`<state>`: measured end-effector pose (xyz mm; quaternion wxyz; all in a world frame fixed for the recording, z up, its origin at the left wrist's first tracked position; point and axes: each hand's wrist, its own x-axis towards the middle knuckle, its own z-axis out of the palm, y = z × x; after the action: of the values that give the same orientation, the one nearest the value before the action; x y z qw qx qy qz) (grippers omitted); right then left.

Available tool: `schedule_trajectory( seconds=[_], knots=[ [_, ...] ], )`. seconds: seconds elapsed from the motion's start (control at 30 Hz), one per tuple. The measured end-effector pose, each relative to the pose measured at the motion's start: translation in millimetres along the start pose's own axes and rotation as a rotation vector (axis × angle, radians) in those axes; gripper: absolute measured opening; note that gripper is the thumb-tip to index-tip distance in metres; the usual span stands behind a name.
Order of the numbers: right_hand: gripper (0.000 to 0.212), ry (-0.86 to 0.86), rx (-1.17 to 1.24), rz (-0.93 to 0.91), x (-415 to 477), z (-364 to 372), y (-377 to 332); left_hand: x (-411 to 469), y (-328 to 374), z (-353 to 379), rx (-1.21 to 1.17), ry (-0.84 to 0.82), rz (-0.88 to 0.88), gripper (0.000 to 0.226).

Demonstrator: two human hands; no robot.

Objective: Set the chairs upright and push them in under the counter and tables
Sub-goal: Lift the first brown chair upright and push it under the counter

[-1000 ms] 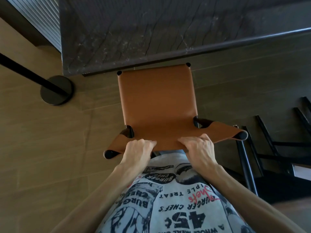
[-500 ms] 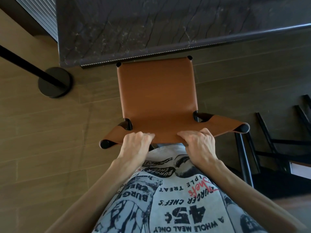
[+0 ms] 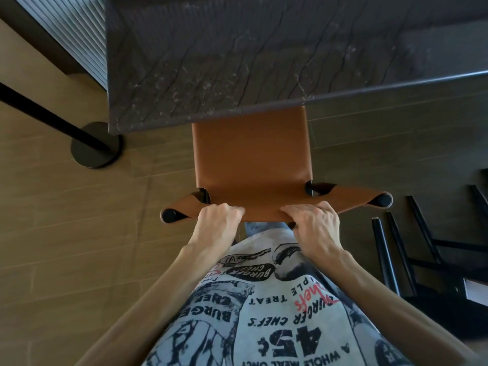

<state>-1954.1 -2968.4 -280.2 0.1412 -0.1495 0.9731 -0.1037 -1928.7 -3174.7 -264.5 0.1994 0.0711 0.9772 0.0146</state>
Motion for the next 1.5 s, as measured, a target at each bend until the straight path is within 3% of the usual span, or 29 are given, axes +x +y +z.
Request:
schedule_trajectory(
  seconds=[0.47, 0.97, 1.5],
  knots=[
    [0.03, 0.01, 0.008, -0.056, 75.5, -30.7, -14.0, 45.9, -35.8, -29.1, -0.072, 0.036, -0.057, 0.044],
    [0.05, 0.034, 0.044, -0.062, 143.8, -43.2, -8.4, 109.8, -63.5, -53.7, -0.055, 0.119, -0.05, 0.039],
    [0.05, 0.06, 0.039, -0.096, 184.3, -46.0, -14.0, 140.0, -84.7, -56.3, -0.084, 0.13, -0.077, 0.039]
  ],
)
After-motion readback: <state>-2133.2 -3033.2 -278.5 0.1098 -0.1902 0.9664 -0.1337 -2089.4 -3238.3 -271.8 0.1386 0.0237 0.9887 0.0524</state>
